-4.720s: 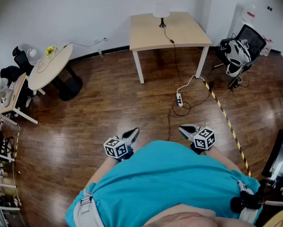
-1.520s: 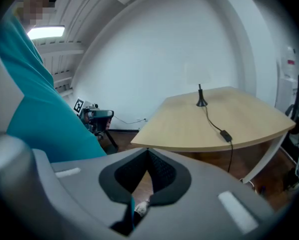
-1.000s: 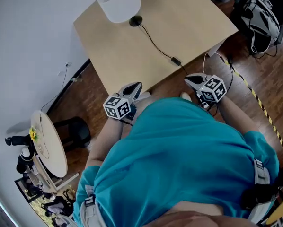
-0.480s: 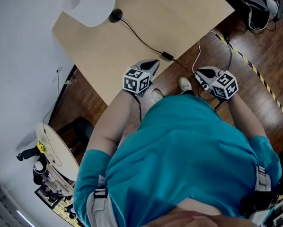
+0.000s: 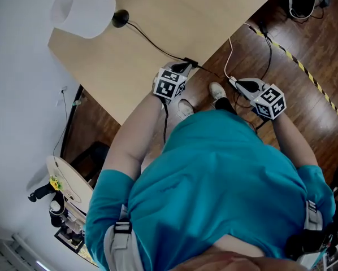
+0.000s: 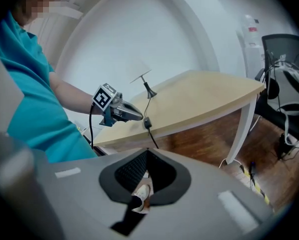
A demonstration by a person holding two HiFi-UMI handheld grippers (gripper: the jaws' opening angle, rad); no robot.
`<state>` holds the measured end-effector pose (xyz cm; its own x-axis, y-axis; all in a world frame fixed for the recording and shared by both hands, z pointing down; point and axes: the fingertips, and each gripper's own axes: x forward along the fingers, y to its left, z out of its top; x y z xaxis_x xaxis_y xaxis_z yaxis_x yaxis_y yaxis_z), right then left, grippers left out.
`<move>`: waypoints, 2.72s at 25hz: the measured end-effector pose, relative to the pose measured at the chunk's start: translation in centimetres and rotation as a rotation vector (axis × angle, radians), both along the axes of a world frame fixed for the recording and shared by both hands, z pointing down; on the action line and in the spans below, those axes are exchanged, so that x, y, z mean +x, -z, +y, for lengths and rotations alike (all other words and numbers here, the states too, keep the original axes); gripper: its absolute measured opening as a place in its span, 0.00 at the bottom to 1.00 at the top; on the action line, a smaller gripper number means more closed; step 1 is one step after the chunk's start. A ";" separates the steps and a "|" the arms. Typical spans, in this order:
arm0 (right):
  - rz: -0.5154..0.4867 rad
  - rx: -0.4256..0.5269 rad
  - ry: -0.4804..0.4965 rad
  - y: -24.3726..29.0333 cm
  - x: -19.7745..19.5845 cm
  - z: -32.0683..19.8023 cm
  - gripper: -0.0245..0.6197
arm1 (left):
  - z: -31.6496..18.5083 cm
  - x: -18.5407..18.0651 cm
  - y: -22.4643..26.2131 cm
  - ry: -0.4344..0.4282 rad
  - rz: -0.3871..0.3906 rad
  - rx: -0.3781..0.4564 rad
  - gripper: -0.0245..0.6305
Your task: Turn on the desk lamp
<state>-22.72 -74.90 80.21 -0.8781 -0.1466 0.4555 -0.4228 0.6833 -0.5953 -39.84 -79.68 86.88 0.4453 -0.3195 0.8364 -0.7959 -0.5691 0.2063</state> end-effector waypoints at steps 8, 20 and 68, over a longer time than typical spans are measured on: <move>-0.009 -0.015 -0.021 -1.3 0.9 0.1 0.04 | -0.2 1.4 -1.4 -0.065 -0.031 0.013 0.04; -0.002 -0.022 -0.036 -1.9 1.7 -0.1 0.04 | 0.3 1.5 -2.9 -0.108 -0.116 -0.049 0.04; -0.014 -0.023 -0.042 -1.6 2.8 -0.4 0.04 | 0.8 0.7 -2.3 -0.103 -0.241 -0.077 0.04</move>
